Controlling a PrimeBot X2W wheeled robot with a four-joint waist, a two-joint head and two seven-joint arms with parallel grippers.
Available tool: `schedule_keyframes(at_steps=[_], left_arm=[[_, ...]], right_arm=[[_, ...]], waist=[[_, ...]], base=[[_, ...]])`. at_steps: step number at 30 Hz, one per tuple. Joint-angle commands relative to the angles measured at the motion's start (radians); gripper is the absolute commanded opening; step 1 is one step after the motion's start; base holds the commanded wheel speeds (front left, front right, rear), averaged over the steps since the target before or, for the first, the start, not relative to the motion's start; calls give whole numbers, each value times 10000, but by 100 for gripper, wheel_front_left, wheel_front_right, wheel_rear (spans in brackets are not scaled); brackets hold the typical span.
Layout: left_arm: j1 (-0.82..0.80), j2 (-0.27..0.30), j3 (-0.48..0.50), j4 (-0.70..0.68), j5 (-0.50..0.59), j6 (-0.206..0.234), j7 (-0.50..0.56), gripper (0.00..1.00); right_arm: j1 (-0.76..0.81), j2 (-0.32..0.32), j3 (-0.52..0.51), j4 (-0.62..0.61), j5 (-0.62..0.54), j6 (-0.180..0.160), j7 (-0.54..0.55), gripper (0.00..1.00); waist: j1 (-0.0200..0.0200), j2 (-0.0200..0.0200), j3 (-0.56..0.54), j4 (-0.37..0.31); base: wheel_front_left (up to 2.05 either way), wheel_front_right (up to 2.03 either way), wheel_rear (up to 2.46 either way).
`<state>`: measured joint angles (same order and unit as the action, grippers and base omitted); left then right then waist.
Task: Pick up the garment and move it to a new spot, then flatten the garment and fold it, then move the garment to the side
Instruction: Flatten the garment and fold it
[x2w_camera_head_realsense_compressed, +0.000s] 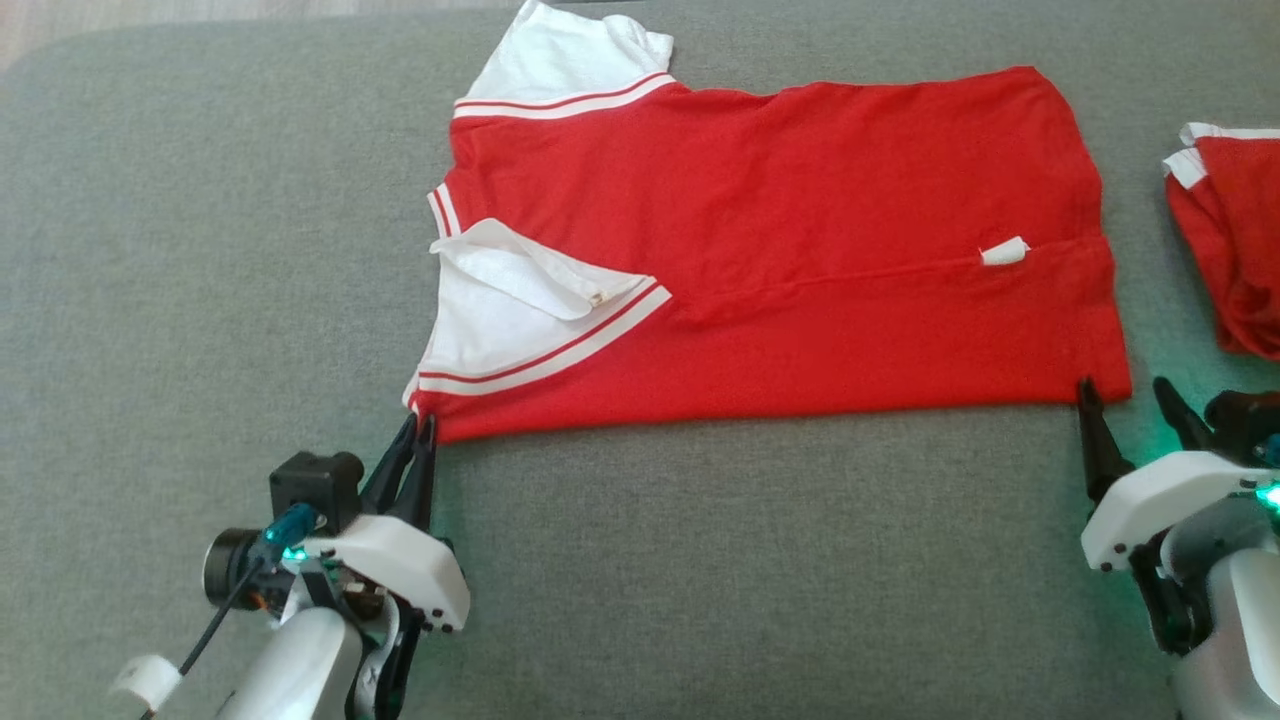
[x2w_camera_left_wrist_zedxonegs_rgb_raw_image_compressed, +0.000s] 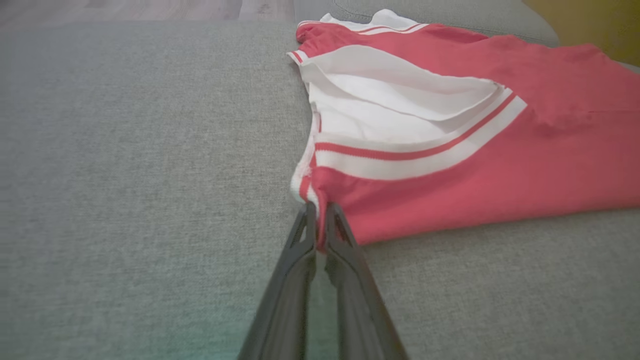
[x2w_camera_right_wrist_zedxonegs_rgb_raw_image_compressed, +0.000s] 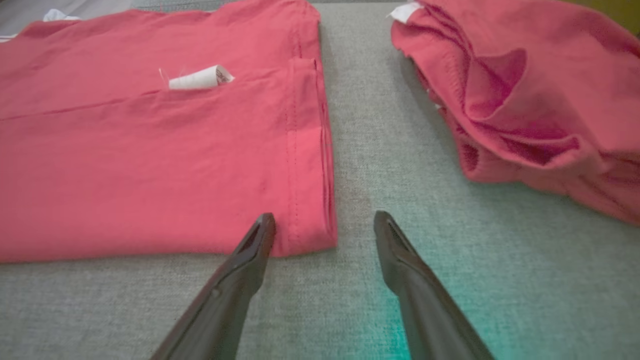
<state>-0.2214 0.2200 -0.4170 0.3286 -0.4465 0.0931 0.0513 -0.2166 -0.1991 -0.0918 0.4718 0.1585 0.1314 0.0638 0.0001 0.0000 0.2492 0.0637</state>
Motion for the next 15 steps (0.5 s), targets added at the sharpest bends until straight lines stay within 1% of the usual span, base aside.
schedule_keyframes(at_steps=[1,2,3,10,15], left_arm=[[-272,316,351,-341,75,53,-83,0],[-290,325,347,-370,85,56,-117,0],[-307,345,338,-395,90,60,-147,0],[-7,458,270,-648,101,126,-217,0],[828,694,104,-1242,369,405,-395,0]], right_arm=[[-292,-185,163,-188,48,-7,129,89],[-292,-194,193,-153,99,-7,196,45],[-264,-177,395,-137,383,-7,371,0],[34,-680,703,-485,1119,-7,556,0],[823,-1222,1064,-1036,1508,-7,487,0]], waist=[[-1,0,-2,45],[-1,0,-8,63],[-1,0,-34,77],[-1,0,-355,71],[-1,0,-776,93]], base=[[0,0,0],[0,0,0],[0,0,0],[0,0,0],[0,0,0]])
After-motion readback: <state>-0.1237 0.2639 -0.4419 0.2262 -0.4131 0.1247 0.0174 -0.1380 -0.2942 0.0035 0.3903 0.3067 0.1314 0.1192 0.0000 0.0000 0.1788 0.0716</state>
